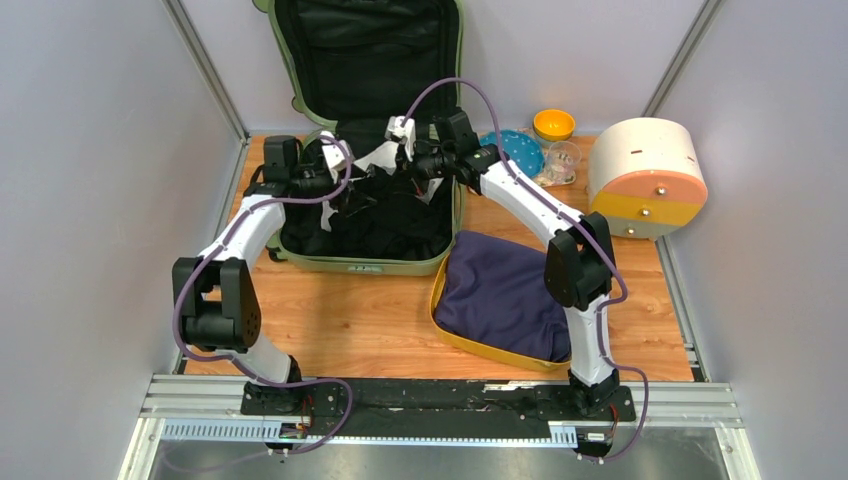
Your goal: Open, take out, and arrange the luggage
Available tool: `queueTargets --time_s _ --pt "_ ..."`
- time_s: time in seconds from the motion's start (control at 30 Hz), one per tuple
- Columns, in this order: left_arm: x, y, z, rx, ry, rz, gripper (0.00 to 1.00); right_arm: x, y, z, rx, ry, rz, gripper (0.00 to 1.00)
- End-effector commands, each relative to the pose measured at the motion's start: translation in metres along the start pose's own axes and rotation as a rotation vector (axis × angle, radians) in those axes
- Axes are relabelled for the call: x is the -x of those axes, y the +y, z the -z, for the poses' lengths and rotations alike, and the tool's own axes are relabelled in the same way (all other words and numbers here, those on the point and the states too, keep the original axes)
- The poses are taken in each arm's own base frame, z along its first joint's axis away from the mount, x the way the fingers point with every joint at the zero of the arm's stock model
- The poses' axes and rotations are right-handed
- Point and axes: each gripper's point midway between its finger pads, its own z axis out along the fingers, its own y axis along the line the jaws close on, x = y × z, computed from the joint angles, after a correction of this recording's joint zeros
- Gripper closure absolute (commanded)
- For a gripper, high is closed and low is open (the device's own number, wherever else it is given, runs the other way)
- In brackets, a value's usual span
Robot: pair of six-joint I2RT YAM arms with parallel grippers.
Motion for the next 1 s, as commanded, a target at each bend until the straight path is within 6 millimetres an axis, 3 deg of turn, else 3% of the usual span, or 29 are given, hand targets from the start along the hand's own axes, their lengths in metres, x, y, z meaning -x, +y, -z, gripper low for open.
queueTargets --time_s 0.0,0.27,0.37,0.5,0.7,0.97 --pt "0.032 -0.005 -0.009 -0.081 -0.080 -0.236 0.18 0.045 0.025 0.017 0.058 -0.089 0.249 1.00" --pt "0.035 -0.017 -0.002 -0.098 -0.073 -0.409 0.18 0.040 0.054 0.016 0.142 -0.068 0.433 1.00" --pt "0.027 -0.020 -0.002 -0.116 -0.053 -0.446 0.17 0.038 0.065 0.015 0.180 -0.073 0.488 1.00" --pt "0.025 -0.028 -0.004 -0.158 -0.052 -0.418 0.18 0.043 0.079 0.017 0.208 -0.090 0.621 1.00" --pt "0.016 -0.048 -0.013 -0.215 -0.014 -0.500 0.18 0.035 0.089 0.019 0.236 -0.050 0.729 1.00" --pt "0.030 -0.040 0.002 -0.116 0.056 -0.596 0.17 0.017 0.091 0.022 0.266 0.013 0.714 1.00"
